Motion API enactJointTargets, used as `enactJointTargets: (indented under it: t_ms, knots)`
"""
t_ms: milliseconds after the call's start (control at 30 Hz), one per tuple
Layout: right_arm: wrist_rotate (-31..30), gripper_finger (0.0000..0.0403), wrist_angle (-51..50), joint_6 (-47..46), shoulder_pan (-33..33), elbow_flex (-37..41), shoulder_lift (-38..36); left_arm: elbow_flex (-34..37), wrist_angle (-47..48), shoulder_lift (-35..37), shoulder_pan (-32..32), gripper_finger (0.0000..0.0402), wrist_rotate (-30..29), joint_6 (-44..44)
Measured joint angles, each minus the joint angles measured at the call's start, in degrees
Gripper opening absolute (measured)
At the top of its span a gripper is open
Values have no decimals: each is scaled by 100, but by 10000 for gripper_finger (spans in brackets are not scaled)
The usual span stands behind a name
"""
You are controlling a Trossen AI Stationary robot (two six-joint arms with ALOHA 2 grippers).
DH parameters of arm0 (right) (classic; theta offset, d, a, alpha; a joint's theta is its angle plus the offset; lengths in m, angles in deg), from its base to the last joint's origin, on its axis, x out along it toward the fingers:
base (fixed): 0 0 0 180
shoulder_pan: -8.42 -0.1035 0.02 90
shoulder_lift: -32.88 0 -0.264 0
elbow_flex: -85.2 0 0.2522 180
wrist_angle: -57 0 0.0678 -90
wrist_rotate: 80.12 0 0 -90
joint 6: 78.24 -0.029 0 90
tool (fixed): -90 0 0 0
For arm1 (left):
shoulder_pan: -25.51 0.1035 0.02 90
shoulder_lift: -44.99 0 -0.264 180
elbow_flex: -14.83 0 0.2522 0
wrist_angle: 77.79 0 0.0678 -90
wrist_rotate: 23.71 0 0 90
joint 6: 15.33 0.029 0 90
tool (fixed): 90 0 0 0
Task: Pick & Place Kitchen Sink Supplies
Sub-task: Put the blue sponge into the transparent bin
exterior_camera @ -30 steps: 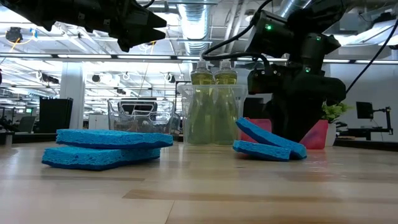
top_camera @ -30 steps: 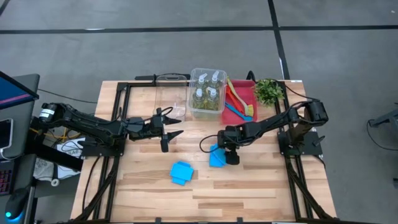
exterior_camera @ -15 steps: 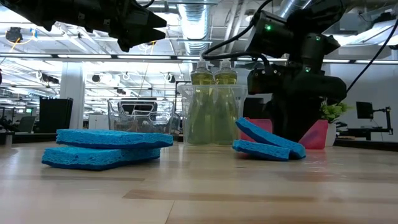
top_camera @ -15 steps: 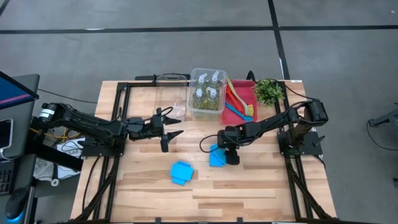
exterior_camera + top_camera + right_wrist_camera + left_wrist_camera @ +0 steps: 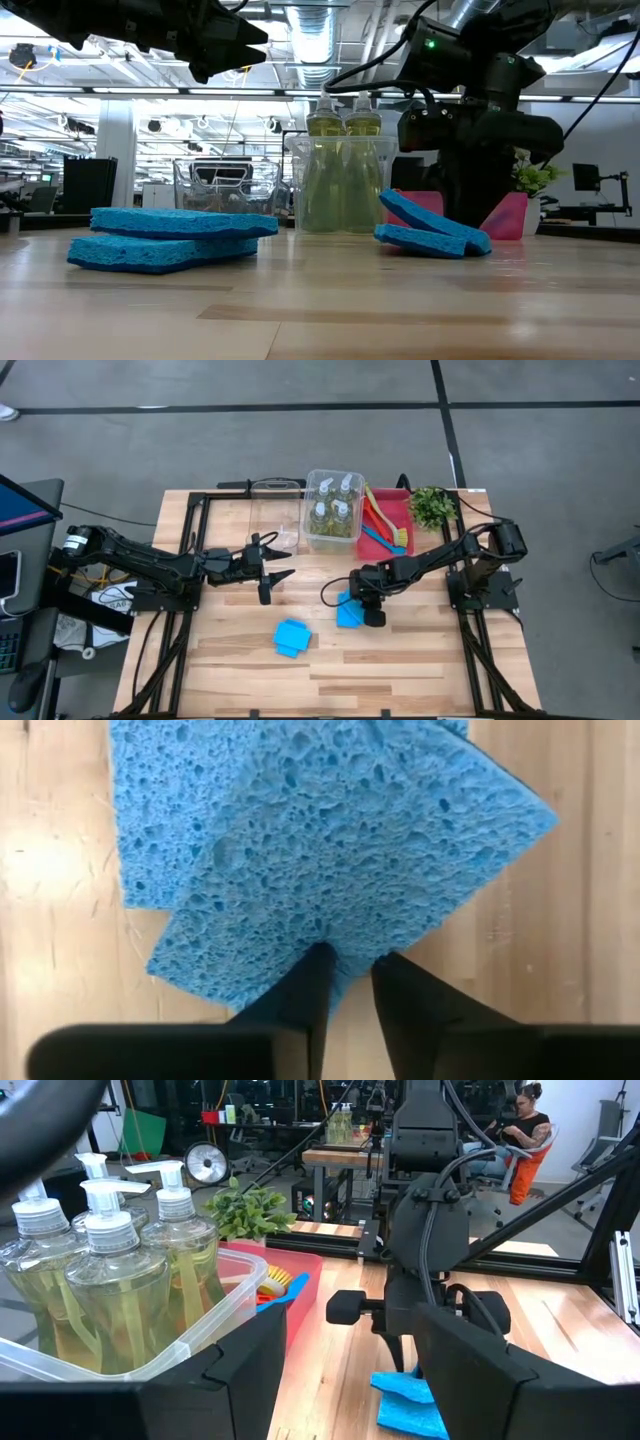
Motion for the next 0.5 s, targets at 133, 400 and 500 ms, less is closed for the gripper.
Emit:
enactJointTargets:
  t_ms: [133, 400, 500]
  knots:
    - [23, 55, -3, 0, 3, 0, 0, 0, 0, 0, 0, 219, -1, 0]
    - [37, 31, -597, 0, 3, -394, 4, 0, -1, 0, -2, 219, -1, 0]
    - [26, 22, -874, 2, -40, -624, 13, 0, 0, 0, -2, 219, 0, 0]
